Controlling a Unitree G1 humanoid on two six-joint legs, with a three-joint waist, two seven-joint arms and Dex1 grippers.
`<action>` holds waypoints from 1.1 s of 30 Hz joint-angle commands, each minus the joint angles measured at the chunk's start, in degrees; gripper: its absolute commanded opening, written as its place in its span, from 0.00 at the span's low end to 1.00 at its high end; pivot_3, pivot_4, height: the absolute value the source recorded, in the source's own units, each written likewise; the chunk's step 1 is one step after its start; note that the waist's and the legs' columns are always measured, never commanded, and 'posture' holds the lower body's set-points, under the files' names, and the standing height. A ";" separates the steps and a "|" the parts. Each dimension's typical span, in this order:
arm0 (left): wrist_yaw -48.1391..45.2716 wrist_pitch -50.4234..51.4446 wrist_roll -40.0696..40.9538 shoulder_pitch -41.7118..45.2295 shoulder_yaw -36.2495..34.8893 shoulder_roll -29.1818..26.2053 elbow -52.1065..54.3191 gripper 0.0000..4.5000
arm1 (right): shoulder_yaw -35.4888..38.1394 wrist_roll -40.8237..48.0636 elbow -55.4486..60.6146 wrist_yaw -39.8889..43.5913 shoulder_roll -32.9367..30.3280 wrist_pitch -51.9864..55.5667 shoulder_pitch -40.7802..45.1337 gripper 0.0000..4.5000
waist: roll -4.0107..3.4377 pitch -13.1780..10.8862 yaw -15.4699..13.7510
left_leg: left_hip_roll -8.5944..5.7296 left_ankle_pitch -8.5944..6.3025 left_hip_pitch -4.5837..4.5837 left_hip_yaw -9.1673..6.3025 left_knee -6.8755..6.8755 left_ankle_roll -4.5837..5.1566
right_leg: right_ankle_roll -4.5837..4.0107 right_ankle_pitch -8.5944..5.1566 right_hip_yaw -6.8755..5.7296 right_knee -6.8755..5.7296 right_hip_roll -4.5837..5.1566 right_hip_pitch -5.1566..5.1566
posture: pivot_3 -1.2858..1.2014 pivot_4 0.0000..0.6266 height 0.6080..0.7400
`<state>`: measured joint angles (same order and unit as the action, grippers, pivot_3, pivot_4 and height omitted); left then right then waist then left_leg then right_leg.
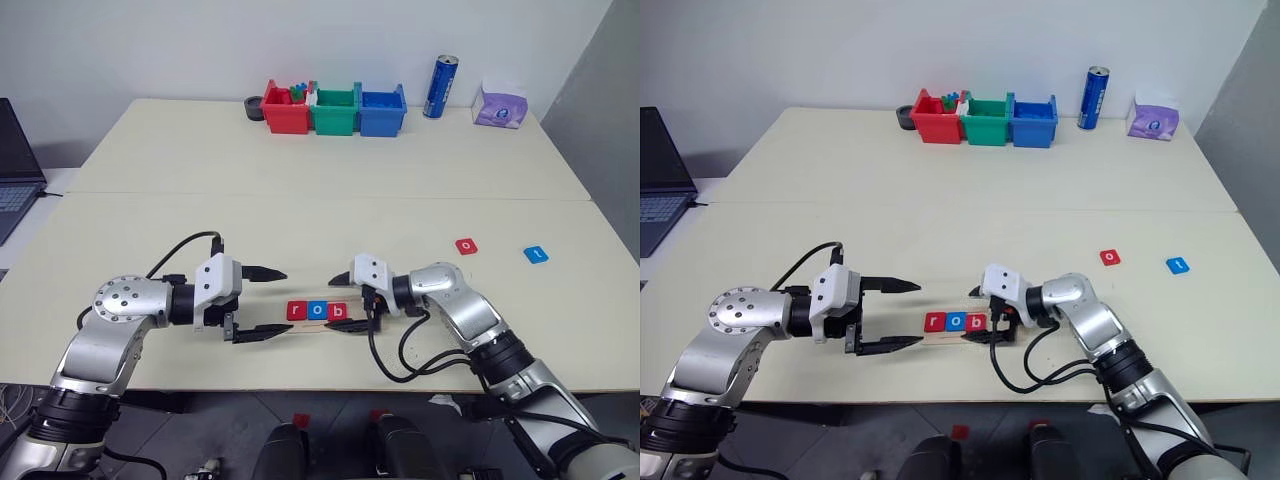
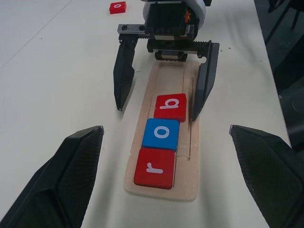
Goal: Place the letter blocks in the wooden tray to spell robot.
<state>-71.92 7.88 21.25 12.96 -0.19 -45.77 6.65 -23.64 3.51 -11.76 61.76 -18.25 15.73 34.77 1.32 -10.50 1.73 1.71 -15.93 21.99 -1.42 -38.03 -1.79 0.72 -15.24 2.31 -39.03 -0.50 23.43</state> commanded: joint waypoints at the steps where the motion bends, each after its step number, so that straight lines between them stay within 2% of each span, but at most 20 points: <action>1: -0.02 -0.90 -0.07 0.74 -0.34 -0.35 0.96 1.00 | 1.56 0.30 -0.55 -0.87 0.51 -1.30 1.67 1.00 | 0.00 0.00 0.01 | 0.00 0.00 0.00 0.00 0.00 0.00 | 0.00 0.00 0.00 0.00 0.00 0.00 | 0.52 0.24 1.00; 19: 0.30 -0.29 0.00 0.51 -0.27 -0.44 1.91 1.00 | 1.80 0.03 -3.77 -2.62 0.82 -3.43 3.22 1.00 | 0.00 0.00 0.02 | 0.00 0.00 0.00 0.00 0.00 0.00 | 0.00 0.00 0.00 0.00 0.00 0.00 | 0.52 0.24 1.00; 33: 0.01 -0.18 0.03 0.97 -0.01 -0.35 1.83 1.00 | 1.70 2.75 1.19 2.14 -1.36 -0.48 1.51 1.00 | 0.00 0.00 0.01 | 0.01 0.00 0.00 -0.01 0.00 0.00 | 0.00 0.00 0.00 -0.01 0.00 0.00 | 0.52 0.24 1.00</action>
<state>-71.89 8.12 21.20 13.16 -0.19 -45.77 6.66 -23.51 4.73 -13.33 62.96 -19.36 14.94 36.35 1.32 -10.50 1.75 1.72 -15.93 21.98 -1.43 -38.03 -1.79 0.72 -15.24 2.31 -39.03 -0.50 23.43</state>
